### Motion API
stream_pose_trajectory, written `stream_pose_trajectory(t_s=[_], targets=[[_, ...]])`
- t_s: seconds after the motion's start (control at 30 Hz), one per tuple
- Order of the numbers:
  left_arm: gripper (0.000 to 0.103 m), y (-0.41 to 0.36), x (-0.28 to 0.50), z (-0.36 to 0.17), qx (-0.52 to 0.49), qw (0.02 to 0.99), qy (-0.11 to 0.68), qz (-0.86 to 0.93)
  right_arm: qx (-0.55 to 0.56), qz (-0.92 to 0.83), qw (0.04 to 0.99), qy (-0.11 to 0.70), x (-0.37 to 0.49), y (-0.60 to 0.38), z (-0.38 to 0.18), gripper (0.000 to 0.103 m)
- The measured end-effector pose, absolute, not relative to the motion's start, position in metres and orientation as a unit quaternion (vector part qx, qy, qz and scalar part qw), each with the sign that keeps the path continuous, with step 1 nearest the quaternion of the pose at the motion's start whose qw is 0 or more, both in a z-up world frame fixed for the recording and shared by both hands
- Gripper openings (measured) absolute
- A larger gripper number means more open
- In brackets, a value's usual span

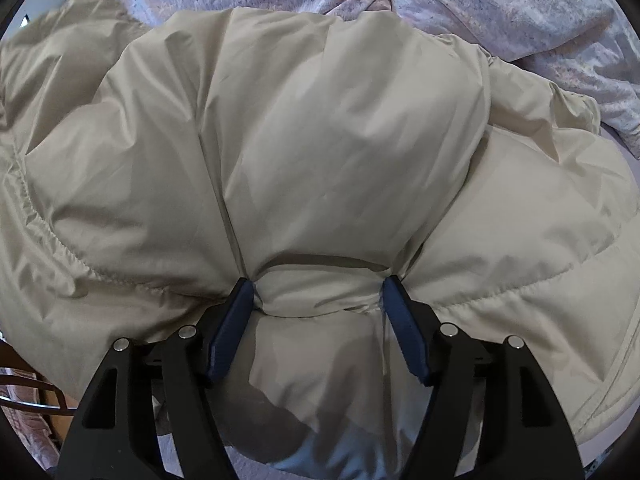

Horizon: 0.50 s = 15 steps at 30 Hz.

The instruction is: Fold large clothes

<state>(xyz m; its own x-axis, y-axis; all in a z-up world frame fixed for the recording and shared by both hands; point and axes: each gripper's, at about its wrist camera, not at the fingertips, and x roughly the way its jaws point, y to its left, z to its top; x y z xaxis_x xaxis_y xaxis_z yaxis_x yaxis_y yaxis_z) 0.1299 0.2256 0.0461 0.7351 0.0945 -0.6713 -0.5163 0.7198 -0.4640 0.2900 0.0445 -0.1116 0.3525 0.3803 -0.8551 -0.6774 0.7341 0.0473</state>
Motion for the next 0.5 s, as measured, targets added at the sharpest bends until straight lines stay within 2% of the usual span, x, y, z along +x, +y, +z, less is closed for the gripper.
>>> stream_pose_trajectory(t_s=[0.5], targets=[[0.031,0.142,0.181,0.081,-0.269,0.904,0.311,0.121,-0.131,0.361,0.807,0.448,0.291,-0.013,-0.079,0.068]])
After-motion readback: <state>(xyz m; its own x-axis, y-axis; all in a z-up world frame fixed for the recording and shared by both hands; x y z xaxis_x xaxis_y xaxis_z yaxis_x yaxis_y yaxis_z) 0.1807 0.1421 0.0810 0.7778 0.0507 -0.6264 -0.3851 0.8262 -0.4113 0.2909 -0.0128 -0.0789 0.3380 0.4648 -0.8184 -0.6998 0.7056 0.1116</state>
